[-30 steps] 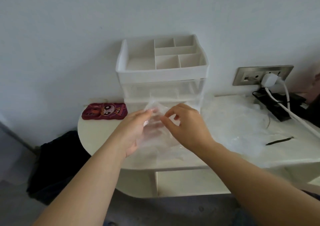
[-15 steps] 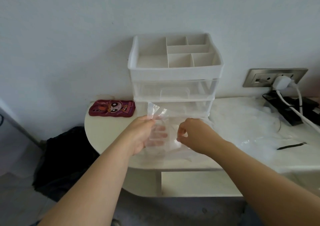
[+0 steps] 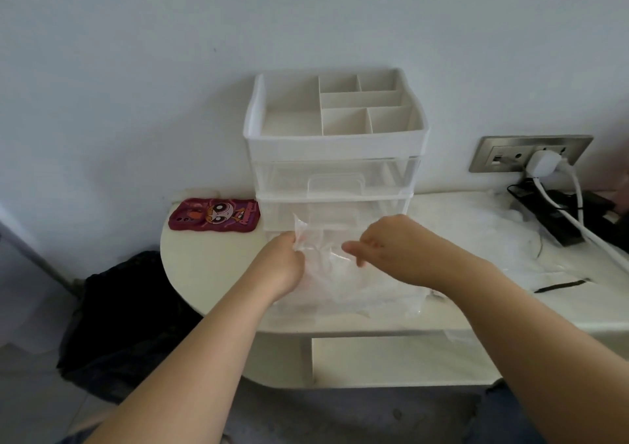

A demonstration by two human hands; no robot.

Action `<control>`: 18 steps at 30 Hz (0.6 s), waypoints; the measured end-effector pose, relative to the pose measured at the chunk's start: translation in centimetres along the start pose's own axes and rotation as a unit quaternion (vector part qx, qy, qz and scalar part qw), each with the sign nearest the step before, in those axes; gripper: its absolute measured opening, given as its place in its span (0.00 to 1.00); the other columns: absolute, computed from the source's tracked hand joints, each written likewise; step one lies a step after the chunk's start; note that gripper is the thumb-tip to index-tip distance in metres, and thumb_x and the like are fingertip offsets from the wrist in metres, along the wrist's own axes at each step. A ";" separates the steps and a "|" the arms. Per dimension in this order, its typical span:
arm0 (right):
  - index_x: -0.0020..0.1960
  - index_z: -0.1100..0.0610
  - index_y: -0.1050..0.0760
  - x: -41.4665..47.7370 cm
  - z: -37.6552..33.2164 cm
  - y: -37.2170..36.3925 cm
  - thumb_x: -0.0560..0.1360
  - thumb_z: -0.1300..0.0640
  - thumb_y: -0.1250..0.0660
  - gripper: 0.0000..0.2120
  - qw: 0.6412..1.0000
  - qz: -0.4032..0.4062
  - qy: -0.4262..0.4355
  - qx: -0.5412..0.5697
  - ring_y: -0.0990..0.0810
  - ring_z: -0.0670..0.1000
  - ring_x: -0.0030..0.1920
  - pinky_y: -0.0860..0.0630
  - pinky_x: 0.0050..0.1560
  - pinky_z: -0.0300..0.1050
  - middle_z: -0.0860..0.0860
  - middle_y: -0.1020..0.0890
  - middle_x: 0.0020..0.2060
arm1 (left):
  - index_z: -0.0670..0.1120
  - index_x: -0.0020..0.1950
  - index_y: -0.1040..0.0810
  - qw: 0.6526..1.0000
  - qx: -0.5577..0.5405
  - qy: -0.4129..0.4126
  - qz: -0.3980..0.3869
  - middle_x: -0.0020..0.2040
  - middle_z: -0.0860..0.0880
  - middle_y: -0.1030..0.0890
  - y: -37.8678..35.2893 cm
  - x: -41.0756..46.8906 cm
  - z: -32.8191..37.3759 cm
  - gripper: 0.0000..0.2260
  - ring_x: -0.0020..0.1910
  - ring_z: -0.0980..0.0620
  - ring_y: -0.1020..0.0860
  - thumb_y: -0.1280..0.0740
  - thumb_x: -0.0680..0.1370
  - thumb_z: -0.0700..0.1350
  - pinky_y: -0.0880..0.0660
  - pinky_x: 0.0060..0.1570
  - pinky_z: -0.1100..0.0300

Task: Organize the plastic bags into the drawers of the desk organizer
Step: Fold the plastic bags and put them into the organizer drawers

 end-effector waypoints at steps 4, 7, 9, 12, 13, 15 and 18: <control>0.65 0.53 0.26 1.4 -0.3 -2.8 0.78 0.49 0.36 0.17 0.997 -0.015 0.071 -0.037 0.28 0.48 0.64 0.34 0.63 0.39 0.48 0.25 0.63 | 0.47 0.69 0.31 0.999 0.043 -0.009 0.016 0.61 0.46 0.23 -0.2 0.1 0.0 0.20 0.57 0.46 0.24 0.47 0.78 0.38 0.27 0.56 0.55; 0.73 0.50 0.37 2.2 0.4 -5.2 0.73 0.47 0.30 0.32 0.996 -0.053 0.069 -0.029 0.36 0.49 0.70 0.39 0.69 0.43 0.47 0.34 0.71 | 0.47 0.66 0.31 0.997 0.075 -0.012 0.018 0.57 0.45 0.22 -0.3 0.1 -0.2 0.17 0.53 0.45 0.23 0.46 0.79 0.39 0.26 0.52 0.56; 0.74 0.49 0.40 2.7 0.5 -6.0 0.71 0.44 0.29 0.37 0.995 -0.058 0.071 -0.046 0.38 0.50 0.71 0.40 0.71 0.46 0.48 0.36 0.72 | 0.45 0.63 0.29 0.997 0.075 -0.010 0.019 0.55 0.44 0.21 -0.3 0.2 -0.3 0.15 0.52 0.45 0.22 0.46 0.79 0.39 0.25 0.54 0.51; 0.75 0.47 0.42 3.0 0.8 -6.4 0.69 0.40 0.30 0.39 0.994 -0.065 0.063 -0.066 0.39 0.53 0.71 0.40 0.70 0.49 0.49 0.37 0.72 | 0.44 0.62 0.29 0.993 0.110 -0.017 0.032 0.53 0.45 0.22 0.0 0.1 0.0 0.13 0.49 0.46 0.22 0.45 0.79 0.38 0.26 0.47 0.56; 0.75 0.47 0.43 3.1 1.0 -6.4 0.69 0.40 0.30 0.40 0.993 -0.069 0.058 -0.070 0.40 0.53 0.71 0.40 0.70 0.49 0.49 0.37 0.72 | 0.44 0.63 0.30 0.990 0.130 -0.021 0.044 0.52 0.45 0.22 0.4 -0.1 0.2 0.12 0.49 0.46 0.23 0.44 0.80 0.39 0.27 0.45 0.57; 0.76 0.48 0.45 3.1 1.1 -6.3 0.69 0.39 0.30 0.41 0.993 -0.074 0.050 -0.081 0.41 0.54 0.70 0.39 0.70 0.50 0.49 0.37 0.72 | 0.46 0.67 0.33 0.976 0.182 -0.053 0.104 0.56 0.45 0.23 1.7 -0.9 1.0 0.16 0.53 0.46 0.23 0.41 0.80 0.42 0.28 0.48 0.56; 0.76 0.49 0.45 3.2 0.9 -6.2 0.69 0.38 0.31 0.42 0.991 -0.073 0.039 -0.106 0.40 0.55 0.69 0.37 0.69 0.51 0.50 0.35 0.70 | 0.49 0.67 0.31 0.933 0.221 -0.179 0.219 0.60 0.49 0.25 2.8 -2.7 3.9 0.17 0.54 0.49 0.24 0.38 0.79 0.42 0.27 0.51 0.55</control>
Point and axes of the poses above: each hand's wrist, its own x-axis towards the middle knuckle, its own y-axis out of the back of the hand, z = x × y, the point moved 7 cm from there along x, towards the middle knuckle
